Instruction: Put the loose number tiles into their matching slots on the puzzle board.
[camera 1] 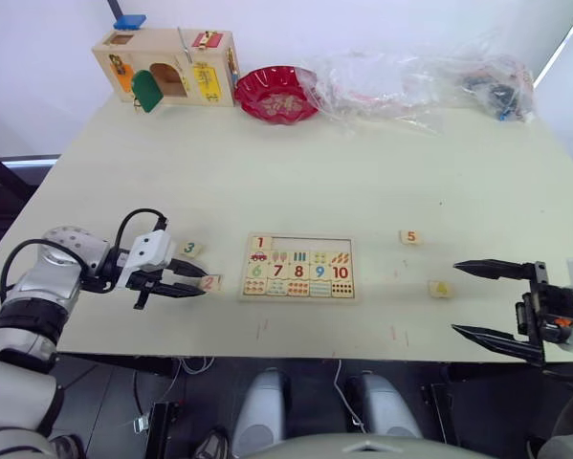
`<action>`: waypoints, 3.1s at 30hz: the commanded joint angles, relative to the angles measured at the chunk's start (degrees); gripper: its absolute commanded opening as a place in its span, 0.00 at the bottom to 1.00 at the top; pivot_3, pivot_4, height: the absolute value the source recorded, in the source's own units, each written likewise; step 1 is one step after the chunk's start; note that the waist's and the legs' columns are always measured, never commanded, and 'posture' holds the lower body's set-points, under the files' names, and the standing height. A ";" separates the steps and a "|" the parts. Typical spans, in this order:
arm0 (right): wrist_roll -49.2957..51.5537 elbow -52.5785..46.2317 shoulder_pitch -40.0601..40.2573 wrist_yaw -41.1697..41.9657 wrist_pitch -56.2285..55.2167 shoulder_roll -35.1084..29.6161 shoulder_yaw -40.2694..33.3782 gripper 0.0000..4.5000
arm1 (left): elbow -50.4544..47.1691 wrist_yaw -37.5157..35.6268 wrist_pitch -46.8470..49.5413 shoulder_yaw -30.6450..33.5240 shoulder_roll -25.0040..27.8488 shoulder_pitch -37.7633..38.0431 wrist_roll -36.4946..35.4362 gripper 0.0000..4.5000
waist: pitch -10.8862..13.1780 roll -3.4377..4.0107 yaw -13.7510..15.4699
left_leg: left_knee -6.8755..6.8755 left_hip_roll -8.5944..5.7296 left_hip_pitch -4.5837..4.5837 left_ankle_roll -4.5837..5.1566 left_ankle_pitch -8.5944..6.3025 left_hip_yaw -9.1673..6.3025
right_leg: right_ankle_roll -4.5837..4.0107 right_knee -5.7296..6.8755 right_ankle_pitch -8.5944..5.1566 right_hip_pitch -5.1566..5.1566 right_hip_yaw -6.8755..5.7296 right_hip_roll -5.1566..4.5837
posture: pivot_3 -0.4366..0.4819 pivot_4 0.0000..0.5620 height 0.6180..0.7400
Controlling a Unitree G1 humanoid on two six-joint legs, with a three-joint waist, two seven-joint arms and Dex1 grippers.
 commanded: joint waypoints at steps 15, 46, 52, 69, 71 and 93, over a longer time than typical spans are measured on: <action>1.96 -8.27 4.47 -7.65 -1.36 3.34 -4.73 1.00 | -34.44 7.14 38.01 9.36 7.86 -3.10 7.24 0.21 | 0.04 -0.03 0.03 | 0.00 -0.01 -0.01 0.00 0.00 -0.03 | 0.21 0.00 -0.13 0.01 -0.01 0.03 | 0.48 0.27 1.00; 2.10 -18.17 7.01 -18.43 1.38 3.29 -3.04 1.00 | -31.95 4.16 63.06 -16.48 -16.90 -32.50 37.85 0.21 | 0.08 -0.10 -0.14 | 0.04 -0.10 -0.07 0.01 0.01 -0.23 | 0.24 0.02 -0.14 0.05 0.24 0.32 | 0.48 0.27 1.00; 1.64 -18.74 7.16 -19.62 1.08 3.61 -2.27 1.00 | -32.03 4.95 64.91 -16.36 -18.52 -31.70 39.08 0.21 | 0.08 -0.10 -0.10 | 0.05 -0.10 -0.07 0.01 0.01 -0.24 | 0.24 0.03 -0.14 0.06 0.25 0.32 | 0.48 0.27 1.00; 0.89 -18.85 7.52 -20.29 0.45 3.94 -1.67 1.00 | -30.43 7.77 64.97 -16.88 -20.24 -30.12 41.07 0.21 | 0.08 -0.10 -0.07 | 0.05 -0.10 -0.07 0.01 0.01 -0.25 | 0.24 0.03 -0.14 0.06 0.25 0.32 | 0.48 0.27 1.00; 0.92 -18.83 7.57 -20.27 0.50 3.90 -1.72 1.00 | -30.55 7.73 65.03 -16.84 -20.42 -29.87 41.13 0.21 | 0.08 -0.10 -0.07 | 0.05 -0.10 -0.07 0.01 0.01 -0.25 | 0.24 0.03 -0.14 0.06 0.24 0.32 | 0.48 0.27 1.00; 1.16 -19.19 8.45 -21.07 0.75 3.86 -2.28 1.00 | -31.50 8.02 65.11 -17.08 -21.27 -28.60 41.27 0.21 | 0.08 -0.10 -0.07 | 0.05 -0.10 -0.07 0.01 0.01 -0.25 | 0.24 0.03 -0.14 0.06 0.24 0.31 | 0.48 0.27 1.00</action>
